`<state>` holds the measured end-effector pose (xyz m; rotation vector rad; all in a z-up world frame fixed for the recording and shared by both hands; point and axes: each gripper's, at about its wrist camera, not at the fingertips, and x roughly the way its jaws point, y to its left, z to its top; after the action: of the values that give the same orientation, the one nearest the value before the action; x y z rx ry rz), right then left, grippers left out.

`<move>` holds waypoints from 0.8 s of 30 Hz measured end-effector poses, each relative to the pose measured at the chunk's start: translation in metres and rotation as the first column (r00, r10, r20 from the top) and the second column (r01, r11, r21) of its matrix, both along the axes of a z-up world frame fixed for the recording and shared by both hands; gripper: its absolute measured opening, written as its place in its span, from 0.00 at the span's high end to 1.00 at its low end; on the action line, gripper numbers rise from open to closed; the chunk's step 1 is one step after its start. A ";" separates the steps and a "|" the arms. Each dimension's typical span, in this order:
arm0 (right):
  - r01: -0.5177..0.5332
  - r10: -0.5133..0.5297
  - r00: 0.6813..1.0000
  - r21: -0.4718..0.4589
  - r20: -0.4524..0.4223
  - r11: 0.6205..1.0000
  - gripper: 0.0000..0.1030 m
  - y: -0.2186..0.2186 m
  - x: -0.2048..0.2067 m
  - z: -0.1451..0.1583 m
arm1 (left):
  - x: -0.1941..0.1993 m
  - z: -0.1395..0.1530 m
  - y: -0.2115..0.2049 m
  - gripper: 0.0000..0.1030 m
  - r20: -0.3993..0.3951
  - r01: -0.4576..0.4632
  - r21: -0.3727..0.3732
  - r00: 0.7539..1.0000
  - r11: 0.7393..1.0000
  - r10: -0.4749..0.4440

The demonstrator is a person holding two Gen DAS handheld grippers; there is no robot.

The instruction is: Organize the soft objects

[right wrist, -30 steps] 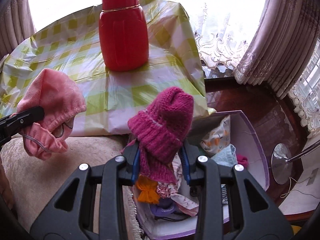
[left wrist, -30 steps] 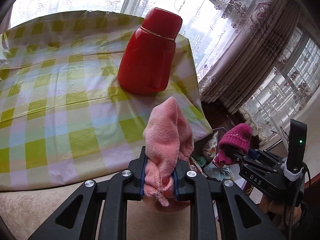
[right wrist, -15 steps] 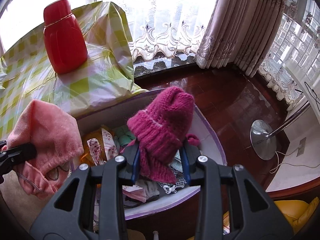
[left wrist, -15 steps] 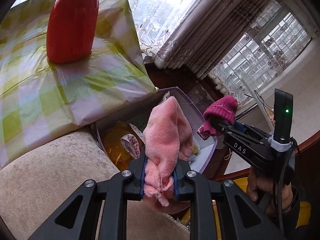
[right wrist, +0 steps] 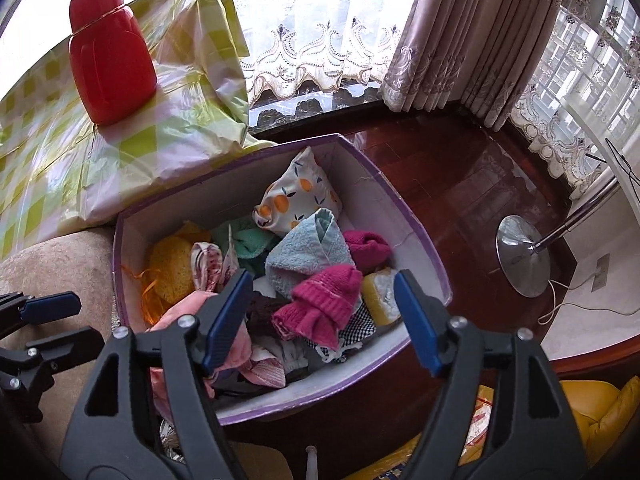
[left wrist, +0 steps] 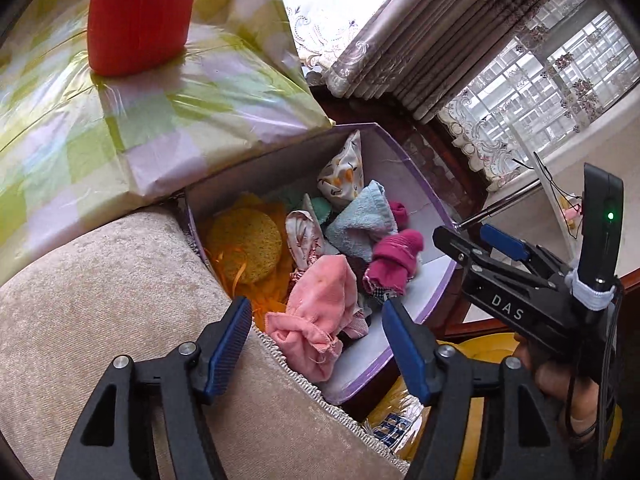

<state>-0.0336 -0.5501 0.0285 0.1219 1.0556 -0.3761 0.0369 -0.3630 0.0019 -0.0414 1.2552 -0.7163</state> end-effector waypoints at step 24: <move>0.002 -0.005 0.999 -0.061 -0.051 0.998 0.27 0.047 -0.026 -0.007 | -0.015 0.002 0.015 0.31 0.070 -0.029 0.016 0.997 0.999 0.028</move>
<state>-0.0595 -0.5035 0.0214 0.0597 1.0934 -0.4161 0.0222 -0.3482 0.0042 -0.0201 1.1920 -0.6773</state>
